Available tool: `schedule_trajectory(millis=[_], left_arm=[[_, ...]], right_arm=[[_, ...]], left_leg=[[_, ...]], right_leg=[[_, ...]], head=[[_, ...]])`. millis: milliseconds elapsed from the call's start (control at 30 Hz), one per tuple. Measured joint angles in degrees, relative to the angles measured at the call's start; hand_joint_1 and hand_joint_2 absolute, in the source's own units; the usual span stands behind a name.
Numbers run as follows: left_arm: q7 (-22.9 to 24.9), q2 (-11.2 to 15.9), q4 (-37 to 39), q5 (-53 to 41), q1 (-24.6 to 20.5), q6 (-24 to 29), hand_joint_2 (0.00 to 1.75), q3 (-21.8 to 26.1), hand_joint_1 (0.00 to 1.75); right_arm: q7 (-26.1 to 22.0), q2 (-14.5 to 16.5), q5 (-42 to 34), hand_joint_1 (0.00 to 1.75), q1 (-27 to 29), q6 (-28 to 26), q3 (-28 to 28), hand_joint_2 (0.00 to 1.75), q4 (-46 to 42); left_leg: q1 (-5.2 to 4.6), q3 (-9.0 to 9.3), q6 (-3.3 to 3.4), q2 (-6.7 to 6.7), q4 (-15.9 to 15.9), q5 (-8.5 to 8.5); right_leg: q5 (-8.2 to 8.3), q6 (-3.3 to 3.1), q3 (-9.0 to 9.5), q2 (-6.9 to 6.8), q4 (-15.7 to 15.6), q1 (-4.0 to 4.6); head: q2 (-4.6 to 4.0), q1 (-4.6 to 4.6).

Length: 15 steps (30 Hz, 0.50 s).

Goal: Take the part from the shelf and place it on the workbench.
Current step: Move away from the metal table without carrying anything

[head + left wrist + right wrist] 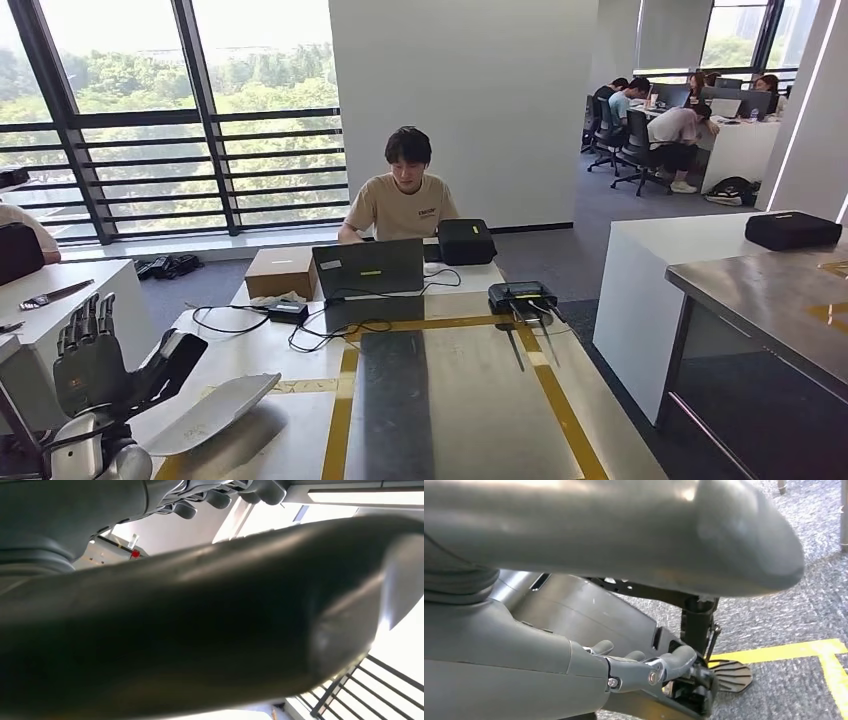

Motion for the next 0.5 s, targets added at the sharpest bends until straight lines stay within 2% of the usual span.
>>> schedule_trajectory(millis=[33,67,133,167,200,233,267,333,367,400,467,500], left_arm=[[0.01,0.29,-0.01,-0.18,-0.35,0.08,0.00,0.00,0.00],[0.03,0.60,-0.01,-0.41,-0.75,0.15,0.00,-0.01,0.00],[0.26,1.27,0.00,-1.13,-1.62,0.52,0.00,-0.03,0.00],[0.42,1.73,-0.04,-1.57,-1.90,0.97,0.00,-0.06,0.00],[0.56,2.35,-0.11,-2.00,-2.10,1.64,0.00,-0.09,0.00],[0.63,3.16,-0.23,-2.36,-2.25,2.50,0.00,-0.13,0.00],[0.51,4.12,-0.48,-2.53,-2.37,3.43,0.00,-0.15,0.00],[-0.34,6.85,-1.80,-1.90,-2.23,5.03,0.00,0.04,0.00],[-1.24,8.50,-2.81,-0.91,-1.61,5.56,0.00,0.54,0.00],[-2.61,10.24,-3.84,0.83,-0.61,5.84,0.00,1.56,0.00],[-6.43,13.14,-5.34,7.57,2.89,5.76,0.00,5.58,0.00],[-8.75,14.12,-5.78,12.43,5.31,5.40,0.00,8.48,0.00]], right_arm=[[0.01,0.02,-0.12,0.00,-0.03,-0.05,-0.02,0.00,0.00],[0.02,0.03,-0.28,0.00,-0.05,-0.10,-0.05,0.00,0.00],[0.04,0.09,-0.79,0.00,-0.06,-0.27,-0.14,0.00,0.00],[0.04,0.14,-1.13,0.00,-0.04,-0.38,-0.24,0.00,0.00],[0.03,0.18,-1.47,0.00,-0.02,-0.50,-0.36,0.00,0.00],[0.02,0.20,-1.77,0.00,0.00,-0.61,-0.52,0.00,0.00],[0.02,0.21,-2.05,0.00,0.01,-0.71,-0.70,0.00,0.00],[0.04,0.38,-2.55,0.00,0.05,-0.92,-1.09,0.00,0.00],[0.08,0.51,-2.83,0.00,0.10,-1.02,-1.28,0.00,0.00],[0.13,0.64,-3.14,0.00,0.18,-1.13,-1.43,0.00,0.00],[0.23,0.87,-3.72,0.00,0.43,-1.30,-1.65,0.00,0.00],[0.23,0.95,-3.98,0.00,0.58,-1.39,-1.78,0.00,0.00]], left_leg=[[0.08,-0.60,-0.20,-0.04,1.32,-1.33],[0.09,-1.51,-0.27,-0.12,3.68,-3.38],[-0.06,-3.81,-0.28,-0.29,10.90,-8.15],[-0.17,-4.44,-0.22,-0.36,13.79,-9.50],[-0.27,-4.26,-0.08,-0.40,15.11,-9.87],[-0.38,-3.03,0.17,-0.42,14.35,-9.26],[-0.51,-0.77,0.52,-0.45,11.49,-7.99],[-0.99,4.51,1.38,-0.40,3.66,-6.50],[-1.26,6.14,1.64,-0.31,0.88,-6.20],[-1.53,6.93,1.85,-0.21,-0.68,-6.22],[-1.82,6.91,2.26,0.10,-1.51,-5.41],[-1.80,6.95,2.61,0.34,-2.01,-4.87]], right_leg=[[0.43,-0.54,-0.32,0.00,-0.12,0.03],[0.85,-1.00,-0.70,0.00,-0.21,0.07],[1.65,-1.51,-1.65,0.00,-0.22,0.39],[2.08,-1.66,-2.19,0.02,-0.21,0.56],[2.52,-1.76,-2.76,0.07,-0.20,0.73],[2.98,-1.82,-3.32,0.15,-0.19,0.88],[3.43,-1.84,-3.83,0.28,-0.18,1.01],[4.33,-1.68,-4.57,0.62,-0.20,1.17],[4.76,-1.45,-4.73,0.82,-0.28,1.15],[5.20,-1.15,-4.79,1.03,-0.41,1.02],[5.95,-0.35,-4.73,1.43,-0.85,0.74],[5.67,0.00,-4.81,1.39,-0.79,0.65]], head=[[0.00,-0.05],[0.00,-0.11],[0.00,-0.20],[0.00,-0.21],[0.00,-0.22],[0.00,-0.22],[0.00,-0.22],[0.00,-0.17],[0.00,-0.15],[0.00,-0.14],[0.00,-0.15],[0.00,-0.16]])
